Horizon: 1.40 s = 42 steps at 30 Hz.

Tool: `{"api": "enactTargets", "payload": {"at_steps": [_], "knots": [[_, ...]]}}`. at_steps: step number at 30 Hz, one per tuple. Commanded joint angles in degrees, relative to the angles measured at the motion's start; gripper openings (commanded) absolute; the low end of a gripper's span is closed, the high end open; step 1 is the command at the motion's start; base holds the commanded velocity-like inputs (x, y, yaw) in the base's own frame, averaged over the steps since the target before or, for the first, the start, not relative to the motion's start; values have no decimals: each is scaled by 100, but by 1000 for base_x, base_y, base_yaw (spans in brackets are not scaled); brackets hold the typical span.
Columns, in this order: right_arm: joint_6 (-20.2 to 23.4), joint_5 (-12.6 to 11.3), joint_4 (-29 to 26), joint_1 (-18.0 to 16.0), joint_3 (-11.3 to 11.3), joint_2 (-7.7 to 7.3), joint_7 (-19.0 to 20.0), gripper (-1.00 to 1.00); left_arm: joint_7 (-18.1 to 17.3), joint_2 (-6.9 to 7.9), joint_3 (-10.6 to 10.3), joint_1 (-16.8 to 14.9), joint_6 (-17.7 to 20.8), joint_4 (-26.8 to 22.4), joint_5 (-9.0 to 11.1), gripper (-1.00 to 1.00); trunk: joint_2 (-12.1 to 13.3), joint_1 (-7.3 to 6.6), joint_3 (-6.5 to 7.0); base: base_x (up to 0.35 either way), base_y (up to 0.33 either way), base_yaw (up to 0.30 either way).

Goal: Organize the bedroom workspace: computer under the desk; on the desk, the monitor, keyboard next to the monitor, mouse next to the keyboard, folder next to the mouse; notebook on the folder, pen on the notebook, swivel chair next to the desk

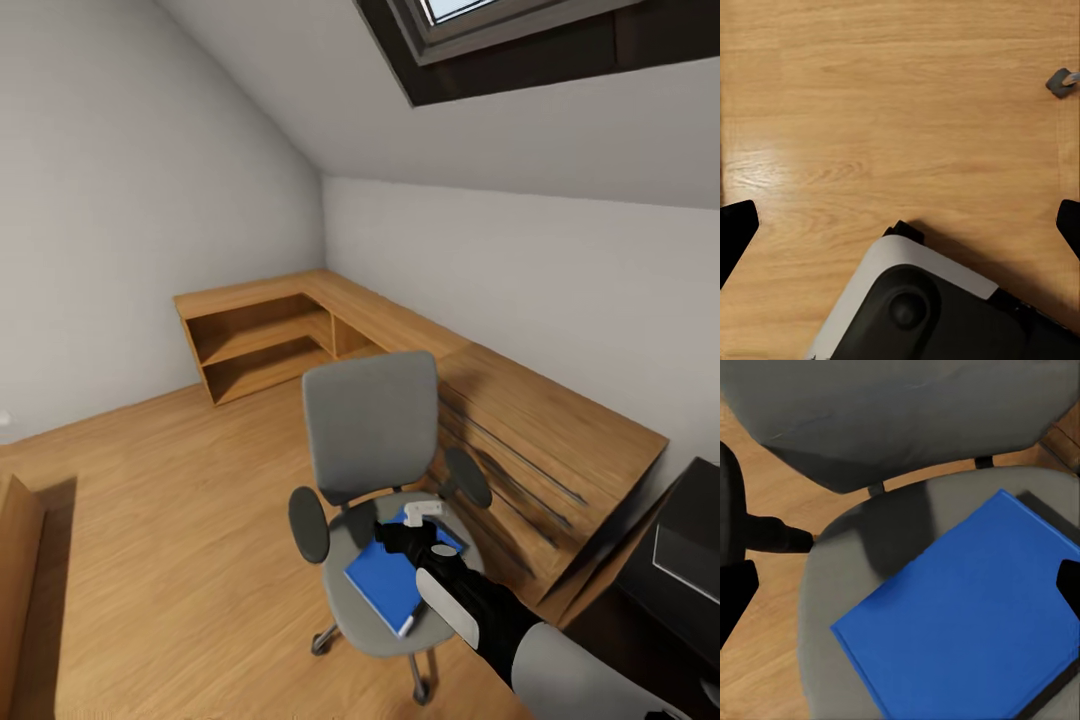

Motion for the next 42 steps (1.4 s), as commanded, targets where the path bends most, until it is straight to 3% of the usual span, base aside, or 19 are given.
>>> {"api": "enactTargets", "payload": {"at_steps": [1,9,10,16,24,42], "knots": [[-158,-28,89,-6,35,-3,-48,100,-21,6,-34,-1,-81,-2,68,100,-5,1,-10,0,0,238],[-409,-20,252,-6,164,7,-48,100,-21,6,-34,-1,-120,-2,72,100,-5,1,-43,0,0,231],[-451,-3,301,-6,199,84,-48,100,-21,4,-34,-1,-129,-2,72,100,-5,1,-45,92,0,63],[-470,56,410,-6,213,133,-48,100,-21,6,-28,-1,-133,-2,107,100,-5,1,-48,221,0,28],[-570,281,551,-6,221,152,-48,100,-21,7,-26,0,-134,-2,348,100,-5,1,-48,109,0,4],[-730,319,863,-6,213,211,-48,100,-19,7,-26,-1,-136,-16,394,100,-5,1,-48,139,0,0]]}}
